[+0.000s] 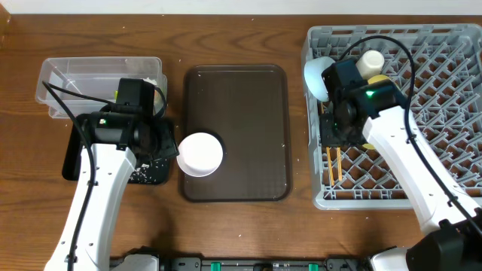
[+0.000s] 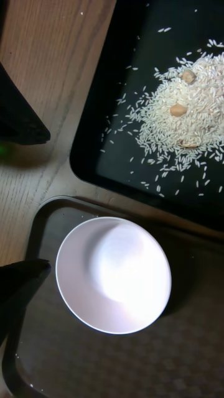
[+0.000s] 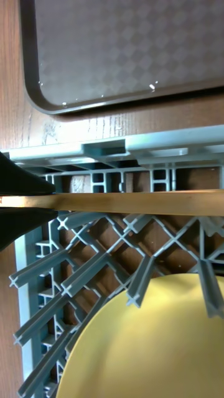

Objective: Sort waste into correct bins and load items into the dishwasher rack
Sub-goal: 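Carry the second chopstick with the right gripper into the dish rack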

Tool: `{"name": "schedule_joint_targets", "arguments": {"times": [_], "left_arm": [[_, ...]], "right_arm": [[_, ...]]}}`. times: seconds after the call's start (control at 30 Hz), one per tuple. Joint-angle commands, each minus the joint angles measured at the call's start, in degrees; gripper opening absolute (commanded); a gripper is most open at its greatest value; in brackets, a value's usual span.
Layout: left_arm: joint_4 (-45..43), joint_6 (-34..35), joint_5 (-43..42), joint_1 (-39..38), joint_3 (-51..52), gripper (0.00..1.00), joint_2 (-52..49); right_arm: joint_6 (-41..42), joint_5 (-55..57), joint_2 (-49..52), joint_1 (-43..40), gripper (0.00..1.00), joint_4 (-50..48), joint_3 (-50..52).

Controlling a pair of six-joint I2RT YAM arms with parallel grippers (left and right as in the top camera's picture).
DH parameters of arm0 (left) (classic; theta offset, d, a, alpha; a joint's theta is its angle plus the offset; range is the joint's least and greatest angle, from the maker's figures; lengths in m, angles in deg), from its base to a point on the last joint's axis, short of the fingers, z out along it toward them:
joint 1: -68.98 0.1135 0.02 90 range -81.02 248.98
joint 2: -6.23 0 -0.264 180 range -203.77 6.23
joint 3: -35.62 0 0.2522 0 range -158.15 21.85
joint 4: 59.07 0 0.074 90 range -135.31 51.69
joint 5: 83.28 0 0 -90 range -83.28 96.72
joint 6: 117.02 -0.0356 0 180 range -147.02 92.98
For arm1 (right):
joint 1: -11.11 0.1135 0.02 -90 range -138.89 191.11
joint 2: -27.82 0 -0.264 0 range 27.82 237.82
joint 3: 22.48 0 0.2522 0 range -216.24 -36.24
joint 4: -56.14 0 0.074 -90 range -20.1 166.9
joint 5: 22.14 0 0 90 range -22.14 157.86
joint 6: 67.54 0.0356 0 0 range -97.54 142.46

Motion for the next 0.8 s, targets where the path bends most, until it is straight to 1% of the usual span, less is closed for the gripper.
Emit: {"name": "schedule_joint_targets", "arguments": {"times": [0.0, 0.17, 0.27, 0.43, 0.47, 0.57, 0.77], "left_arm": [[0.2, 0.9, 0.7, 0.2, -0.6, 0.62, -0.3], [0.2, 0.9, 0.7, 0.2, -0.6, 0.62, -0.3], [0.2, 0.9, 0.7, 0.2, -0.6, 0.62, -0.3], [0.2, 0.9, 0.7, 0.2, -0.6, 0.62, -0.3], [0.2, 0.9, 0.7, 0.2, -0.6, 0.62, -0.3], [0.2, 0.9, 0.7, 0.2, -0.6, 0.62, -0.3], [0.2, 0.9, 0.7, 0.2, -0.6, 0.62, -0.3]], "right_arm": [[-0.2, 0.9, 0.7, -0.3, 0.01, -0.9, 2.9], [-0.2, -0.5, 0.7, -0.3, 0.01, -5.7, 7.6], [-0.7, -1.7, 0.7, -0.3, 0.02, -10.7, 10.1], [-1.5, -2.1, 0.7, -0.3, 0.04, -13.8, 11.9], [-1.5, -2.0, 0.7, -0.3, 0.05, -14.2, 12.1], [-1.5, -2.0, 0.7, -0.3, 0.22, -15.0, 12.1], [-1.5, -2.1, 0.7, -0.3, 0.23, -16.0, 12.1]]}}
